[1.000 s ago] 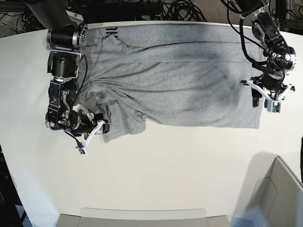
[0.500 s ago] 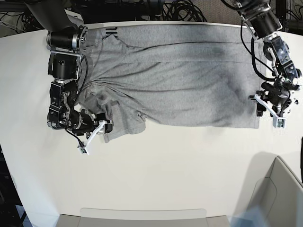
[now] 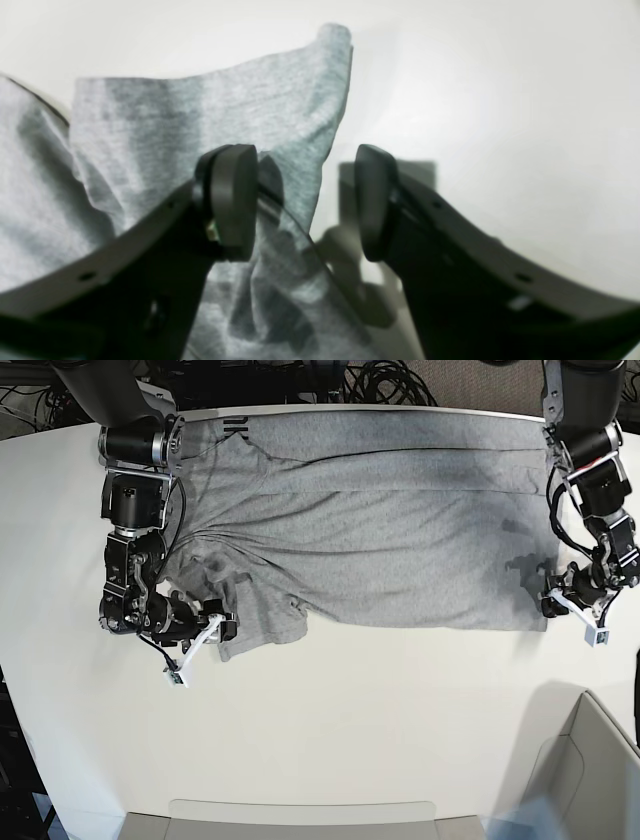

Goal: Fold the T-shirt properly
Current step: 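Lower the left gripper to the shirt's side edge and grasp, then lift the side edges with both grippers and fold them over the shirt, then drag the folded strip with both grippers away from the robot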

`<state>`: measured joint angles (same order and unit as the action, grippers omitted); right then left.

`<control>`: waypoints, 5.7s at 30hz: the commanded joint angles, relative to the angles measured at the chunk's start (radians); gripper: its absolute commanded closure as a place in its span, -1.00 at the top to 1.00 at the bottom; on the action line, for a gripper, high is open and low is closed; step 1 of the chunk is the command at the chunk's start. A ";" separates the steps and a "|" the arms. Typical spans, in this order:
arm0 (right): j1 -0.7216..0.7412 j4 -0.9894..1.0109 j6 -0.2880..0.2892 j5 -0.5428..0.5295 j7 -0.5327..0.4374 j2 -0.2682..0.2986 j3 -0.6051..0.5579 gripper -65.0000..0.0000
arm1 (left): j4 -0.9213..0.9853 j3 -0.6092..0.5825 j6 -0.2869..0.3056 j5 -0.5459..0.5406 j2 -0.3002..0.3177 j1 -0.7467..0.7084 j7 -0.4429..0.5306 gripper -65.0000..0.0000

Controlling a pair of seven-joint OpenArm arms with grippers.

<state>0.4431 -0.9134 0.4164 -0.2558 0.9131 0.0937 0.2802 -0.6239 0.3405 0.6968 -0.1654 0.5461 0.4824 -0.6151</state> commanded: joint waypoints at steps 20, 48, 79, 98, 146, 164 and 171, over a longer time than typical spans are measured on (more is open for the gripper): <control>0.021 -0.008 0.002 0.011 0.013 -0.012 -0.003 -0.04 | 0.049 0.001 0.001 -0.004 -0.048 0.020 -0.025 0.02; 0.073 -0.011 -0.006 0.016 0.007 -0.004 -0.131 -1.00 | 0.043 -0.056 0.001 -0.007 -0.053 -0.014 -0.021 -1.00; 0.273 -0.014 -0.006 0.017 0.008 0.053 -0.129 -1.00 | -0.135 0.019 0.001 -0.006 -0.016 0.092 -0.107 -1.00; 0.072 -0.444 -0.106 0.010 0.179 0.054 -0.128 -1.00 | -0.376 0.125 0.001 -0.004 -0.024 -0.061 -0.237 -1.00; -0.358 -1.011 -0.103 0.008 0.424 0.051 -0.037 -1.00 | -0.954 0.220 0.001 -0.004 -0.060 -0.594 -0.317 -1.00; -0.564 -1.085 -0.101 -0.156 0.423 0.088 0.090 -1.00 | -1.071 0.223 0.001 -0.004 -0.130 -0.741 -0.320 -1.00; -0.614 -1.085 -0.101 -0.155 0.418 0.088 0.093 -1.00 | -1.072 0.222 0.001 -0.004 -0.133 -0.784 -0.320 -1.00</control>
<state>-0.1814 -1.9781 0.3138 -0.4088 1.3434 0.1715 0.3691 -1.6802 0.5556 0.7040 -0.1741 0.3935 -0.3046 -0.9428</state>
